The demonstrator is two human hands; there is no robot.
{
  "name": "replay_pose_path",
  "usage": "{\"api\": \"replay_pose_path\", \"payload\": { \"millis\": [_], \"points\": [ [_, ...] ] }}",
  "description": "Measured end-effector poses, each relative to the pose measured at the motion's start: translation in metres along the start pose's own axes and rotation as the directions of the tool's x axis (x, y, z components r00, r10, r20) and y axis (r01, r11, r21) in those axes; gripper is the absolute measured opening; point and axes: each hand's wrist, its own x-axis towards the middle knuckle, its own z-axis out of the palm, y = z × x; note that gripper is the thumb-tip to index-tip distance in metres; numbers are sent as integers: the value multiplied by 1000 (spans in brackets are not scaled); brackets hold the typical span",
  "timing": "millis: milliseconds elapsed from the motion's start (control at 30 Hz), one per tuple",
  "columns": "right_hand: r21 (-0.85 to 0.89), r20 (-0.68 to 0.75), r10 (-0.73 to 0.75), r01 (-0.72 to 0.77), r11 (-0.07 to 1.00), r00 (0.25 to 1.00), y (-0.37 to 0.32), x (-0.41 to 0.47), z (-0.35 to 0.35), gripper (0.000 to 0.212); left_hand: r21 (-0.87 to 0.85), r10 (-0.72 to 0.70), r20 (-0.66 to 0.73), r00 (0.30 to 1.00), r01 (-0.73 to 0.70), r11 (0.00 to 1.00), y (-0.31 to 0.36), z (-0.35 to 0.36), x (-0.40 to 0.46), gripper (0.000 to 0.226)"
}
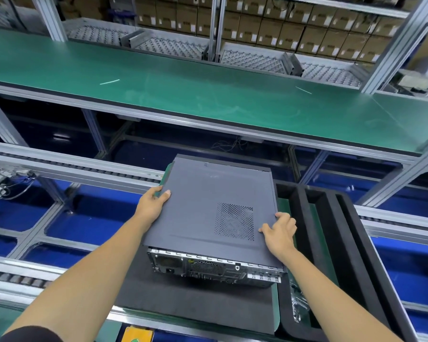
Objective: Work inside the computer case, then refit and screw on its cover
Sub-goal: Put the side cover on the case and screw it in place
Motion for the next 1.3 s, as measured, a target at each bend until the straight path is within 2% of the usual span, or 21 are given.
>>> {"api": "replay_pose_path", "payload": {
  "millis": [100,167,233,333,367,500,567,633,700,800,867,900,967,1033,1067,1100,1200,1267,1300],
  "points": [
    [37,11,22,-22,999,1000,-2,-1,-3,69,-68,-40,-25,999,39,997,1,0,0,36],
    [64,32,17,-19,998,999,-2,-2,-4,66,-132,-83,1,997,83,988,10,-3,-1,26],
    [83,53,7,-12,996,999,-2,-2,-5,58,-163,-76,28,997,79,983,21,-12,1,30],
    [169,51,15,-23,985,999,-4,-2,-7,47,-305,-48,62,997,65,950,33,-30,-1,48],
    [212,38,30,-37,977,999,-5,-2,-7,43,-340,-37,48,998,51,939,35,-34,-4,47],
    [378,-111,179,-125,917,978,-17,0,-16,16,-480,14,-49,999,-36,876,25,-33,-26,32],
    [456,-192,252,-142,879,948,-25,1,-23,18,-563,14,-92,996,-64,824,20,-28,-38,25],
    [457,-269,297,-149,877,916,-33,-2,-29,23,-628,-27,-153,988,-76,774,19,-22,-48,17],
    [479,-305,263,-91,873,915,-35,-8,-31,23,-693,-77,-196,978,-83,716,22,-15,-57,15],
    [522,-172,71,30,853,982,-38,-24,-26,13,-792,-126,-205,971,-89,604,30,-3,-71,10],
    [536,-31,42,-19,844,999,-43,-33,-19,13,-828,-189,-229,955,-89,553,33,4,-81,6],
    [588,59,68,-90,804,996,-48,-37,-15,13,-848,-204,-224,953,-88,523,34,9,-86,4],
    [757,258,115,-275,593,959,-63,-46,-12,16,-865,-185,-209,960,-93,492,35,24,-100,9],
    [851,366,137,-391,352,920,-73,-49,-13,27,-869,-129,-199,971,-114,481,36,43,-116,22],
    [853,387,137,-410,324,912,-75,-50,-14,27,-882,-107,-181,978,-113,458,36,54,-125,25],
    [834,402,133,-422,355,906,-76,-52,-17,23,-898,-103,-159,982,-100,429,35,65,-135,29],
    [685,336,189,-377,623,923,-69,-52,-23,11,-937,-167,-90,982,-27,348,20,94,-154,35],
    [601,248,205,-316,734,947,-59,-47,-30,25,-928,-157,-27,987,34,371,8,105,-165,33],
    [562,228,203,-299,771,952,-54,-45,-35,33,-899,-145,4,989,67,432,2,108,-169,32]
  ]
}}
